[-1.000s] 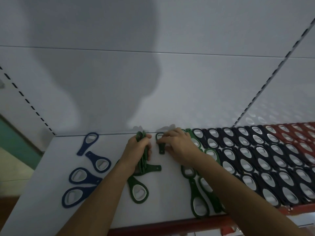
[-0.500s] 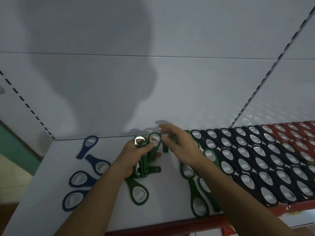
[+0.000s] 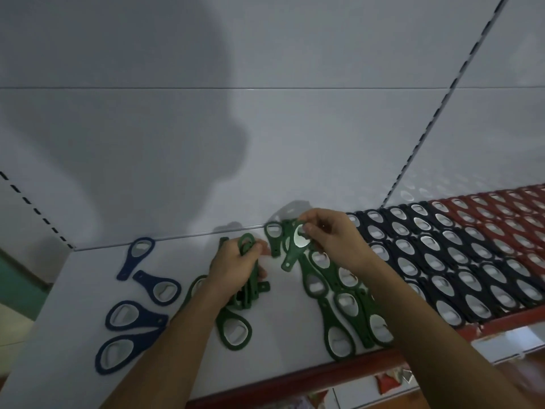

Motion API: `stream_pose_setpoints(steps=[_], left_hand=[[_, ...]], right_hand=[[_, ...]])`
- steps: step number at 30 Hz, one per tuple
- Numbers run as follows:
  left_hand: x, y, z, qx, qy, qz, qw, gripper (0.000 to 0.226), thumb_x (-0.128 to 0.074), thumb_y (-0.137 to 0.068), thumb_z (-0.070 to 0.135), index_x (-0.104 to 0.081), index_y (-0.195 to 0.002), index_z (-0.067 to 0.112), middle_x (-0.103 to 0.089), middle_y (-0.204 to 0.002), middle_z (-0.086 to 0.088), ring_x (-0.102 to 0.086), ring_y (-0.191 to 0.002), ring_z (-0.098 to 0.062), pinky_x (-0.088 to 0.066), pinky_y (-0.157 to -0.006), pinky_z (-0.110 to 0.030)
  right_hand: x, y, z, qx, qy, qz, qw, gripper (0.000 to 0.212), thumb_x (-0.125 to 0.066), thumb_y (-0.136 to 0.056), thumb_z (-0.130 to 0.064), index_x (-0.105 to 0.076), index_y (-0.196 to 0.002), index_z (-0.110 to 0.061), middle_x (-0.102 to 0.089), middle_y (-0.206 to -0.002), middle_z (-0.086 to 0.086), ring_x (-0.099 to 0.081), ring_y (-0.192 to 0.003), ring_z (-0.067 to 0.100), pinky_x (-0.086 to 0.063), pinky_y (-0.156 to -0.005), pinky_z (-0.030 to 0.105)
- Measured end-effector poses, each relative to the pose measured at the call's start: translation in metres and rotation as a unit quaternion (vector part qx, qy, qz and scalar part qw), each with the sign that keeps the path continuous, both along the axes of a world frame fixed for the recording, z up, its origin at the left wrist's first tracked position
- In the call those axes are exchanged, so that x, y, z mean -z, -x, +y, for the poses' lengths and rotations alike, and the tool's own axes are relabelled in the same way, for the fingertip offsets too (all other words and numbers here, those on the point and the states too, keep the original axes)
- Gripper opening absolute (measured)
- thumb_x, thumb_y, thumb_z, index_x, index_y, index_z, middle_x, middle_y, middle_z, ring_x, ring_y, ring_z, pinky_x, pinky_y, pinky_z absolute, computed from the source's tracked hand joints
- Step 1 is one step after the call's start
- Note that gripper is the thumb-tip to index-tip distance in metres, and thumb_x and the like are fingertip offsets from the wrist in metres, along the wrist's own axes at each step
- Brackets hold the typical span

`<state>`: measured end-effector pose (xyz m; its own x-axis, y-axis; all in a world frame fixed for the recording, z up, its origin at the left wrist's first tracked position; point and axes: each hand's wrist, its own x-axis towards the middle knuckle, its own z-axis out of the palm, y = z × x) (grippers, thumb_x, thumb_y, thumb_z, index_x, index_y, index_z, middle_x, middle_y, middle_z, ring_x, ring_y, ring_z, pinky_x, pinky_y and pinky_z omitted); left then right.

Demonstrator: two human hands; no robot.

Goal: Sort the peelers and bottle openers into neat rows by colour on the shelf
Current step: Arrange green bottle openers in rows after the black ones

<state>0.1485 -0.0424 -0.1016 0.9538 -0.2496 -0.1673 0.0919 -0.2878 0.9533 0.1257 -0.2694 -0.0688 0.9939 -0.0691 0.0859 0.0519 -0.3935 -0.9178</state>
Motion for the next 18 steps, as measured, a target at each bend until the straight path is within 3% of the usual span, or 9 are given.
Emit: stream_pose_setpoints(steps=[2, 4, 7, 10, 13, 16, 18], left_hand=[[-0.001, 0.0, -0.001, 0.016, -0.01, 0.0, 1.0, 0.023, -0.056, -0.098, 0.031, -0.078, -0.091, 0.029, -0.076, -0.075, -0.01, -0.074, -0.069, -0.025, -0.06, -0.081, -0.043], [-0.004, 0.001, -0.002, 0.033, -0.021, -0.002, 0.999, 0.024, -0.054, -0.094, 0.039, -0.078, -0.09, 0.035, -0.076, -0.073, -0.007, -0.074, -0.071, -0.024, -0.059, -0.081, -0.04], [-0.006, 0.003, -0.002, 0.036, -0.026, 0.0, 0.999, 0.025, -0.053, -0.102, 0.028, -0.077, -0.095, 0.029, -0.073, -0.068, -0.007, -0.074, -0.07, -0.02, -0.056, -0.076, -0.034], [-0.007, 0.004, -0.002, 0.028, -0.035, -0.006, 0.999, 0.023, -0.052, -0.103, 0.024, -0.075, -0.098, 0.024, -0.073, -0.069, -0.007, -0.073, -0.068, -0.019, -0.056, -0.075, -0.034], [-0.008, 0.004, -0.003, 0.025, -0.041, -0.007, 0.999, 0.02, -0.055, -0.1, 0.017, -0.072, -0.106, 0.026, -0.076, -0.09, -0.001, -0.07, -0.063, -0.015, -0.06, -0.079, -0.038], [-0.01, 0.004, -0.006, 0.033, -0.07, -0.014, 0.997, 0.038, -0.052, -0.094, 0.008, -0.065, -0.12, 0.033, -0.07, -0.109, 0.011, -0.066, -0.062, -0.011, -0.057, -0.07, -0.033], [-0.012, 0.005, -0.008, 0.04, -0.087, -0.019, 0.995, 0.044, -0.051, -0.093, 0.007, -0.063, -0.122, 0.036, -0.071, -0.103, 0.007, -0.067, -0.068, -0.013, -0.057, -0.071, -0.032]], right_hand=[[0.003, 0.004, -0.002, -0.026, 0.058, 0.016, 0.998, 0.016, -0.063, -0.099, -0.01, -0.074, -0.1, -0.022, -0.067, -0.07, -0.005, -0.055, -0.057, 0.008, -0.048, -0.057, 0.029], [0.005, 0.009, 0.004, -0.052, 0.13, 0.015, 0.99, 0.015, -0.065, -0.098, -0.013, -0.076, -0.102, -0.023, -0.068, -0.075, -0.014, -0.058, -0.061, -0.002, -0.045, -0.063, 0.015], [0.008, 0.013, 0.019, -0.069, 0.229, -0.022, 0.971, 0.017, -0.067, -0.097, -0.017, -0.078, -0.109, -0.022, -0.067, -0.089, -0.016, -0.06, -0.076, -0.005, -0.041, -0.072, 0.006], [0.017, 0.012, 0.025, -0.062, 0.291, -0.044, 0.954, 0.024, -0.068, -0.095, -0.017, -0.075, -0.117, -0.022, -0.062, -0.1, -0.003, -0.054, -0.078, 0.005, -0.046, -0.082, 0.018], [0.017, 0.016, 0.02, -0.062, 0.309, -0.056, 0.947, 0.027, -0.072, -0.094, -0.022, -0.073, -0.121, -0.024, -0.058, -0.108, 0.0, -0.052, -0.082, 0.009, -0.052, -0.087, 0.034], [0.009, 0.026, 0.02, -0.15, 0.347, -0.035, 0.925, 0.049, -0.08, -0.083, -0.042, -0.065, -0.129, -0.032, -0.053, -0.117, -0.01, -0.048, -0.097, 0.005, -0.046, -0.088, 0.025], [0.006, 0.03, 0.021, -0.187, 0.384, -0.012, 0.904, 0.059, -0.084, -0.076, -0.048, -0.064, -0.129, -0.032, -0.053, -0.118, -0.012, -0.046, -0.104, 0.006, -0.043, -0.087, 0.024]])
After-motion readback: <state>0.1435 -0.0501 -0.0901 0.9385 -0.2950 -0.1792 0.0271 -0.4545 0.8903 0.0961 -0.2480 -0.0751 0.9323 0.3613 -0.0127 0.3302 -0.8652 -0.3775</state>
